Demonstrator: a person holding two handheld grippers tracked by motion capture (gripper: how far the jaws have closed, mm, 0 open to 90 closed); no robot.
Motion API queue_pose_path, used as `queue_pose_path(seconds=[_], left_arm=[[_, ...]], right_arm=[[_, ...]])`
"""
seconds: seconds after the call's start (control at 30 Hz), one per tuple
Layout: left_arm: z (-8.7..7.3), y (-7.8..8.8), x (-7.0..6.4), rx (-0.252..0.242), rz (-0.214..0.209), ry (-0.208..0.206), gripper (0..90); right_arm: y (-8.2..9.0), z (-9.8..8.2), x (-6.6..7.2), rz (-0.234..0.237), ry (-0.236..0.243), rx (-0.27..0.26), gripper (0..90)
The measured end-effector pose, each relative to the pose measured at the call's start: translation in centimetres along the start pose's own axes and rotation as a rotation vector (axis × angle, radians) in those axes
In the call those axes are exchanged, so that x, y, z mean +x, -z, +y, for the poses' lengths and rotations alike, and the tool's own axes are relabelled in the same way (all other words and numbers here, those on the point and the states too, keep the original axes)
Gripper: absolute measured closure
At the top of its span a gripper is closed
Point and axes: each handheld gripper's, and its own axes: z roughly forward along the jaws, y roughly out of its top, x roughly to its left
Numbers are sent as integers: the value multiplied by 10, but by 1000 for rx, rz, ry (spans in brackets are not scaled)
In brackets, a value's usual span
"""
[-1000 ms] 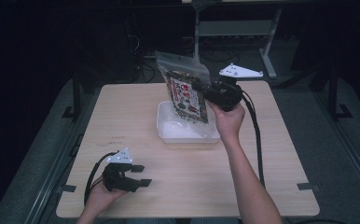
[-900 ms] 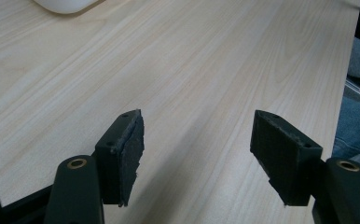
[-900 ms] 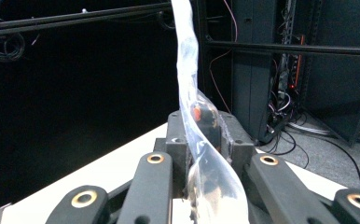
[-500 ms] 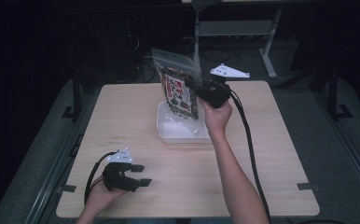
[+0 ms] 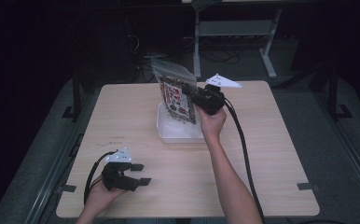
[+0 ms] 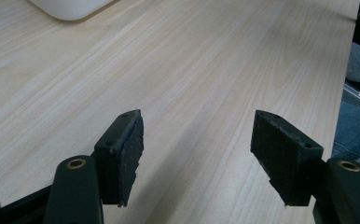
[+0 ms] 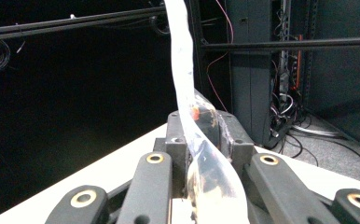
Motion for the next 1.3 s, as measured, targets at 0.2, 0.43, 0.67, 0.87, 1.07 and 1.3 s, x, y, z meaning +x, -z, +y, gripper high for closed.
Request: queue_pose_path(seconds=[0.2,0.43,0.67,0.87,1.07,1.3], left_arm=[[1,-1,0,3,-6,-3,335],[1,0,1,2,1,1,335],[1,-1,2,1,3,4,335],[1,0,2,3,6,2,332],[0,-1,3,9,5,9,330],[0,-1,3,8,6,7,330]], right_arm=[[1,-10,-7,2,-5,-4,755],[7,-13,-9,4,23,27,738],[19,-6,-11,-25,72,79,732],[23,-5,-11,-23,82,114,736],[24,-5,-10,-12,114,156,737],[24,-6,-10,-5,124,176,742]])
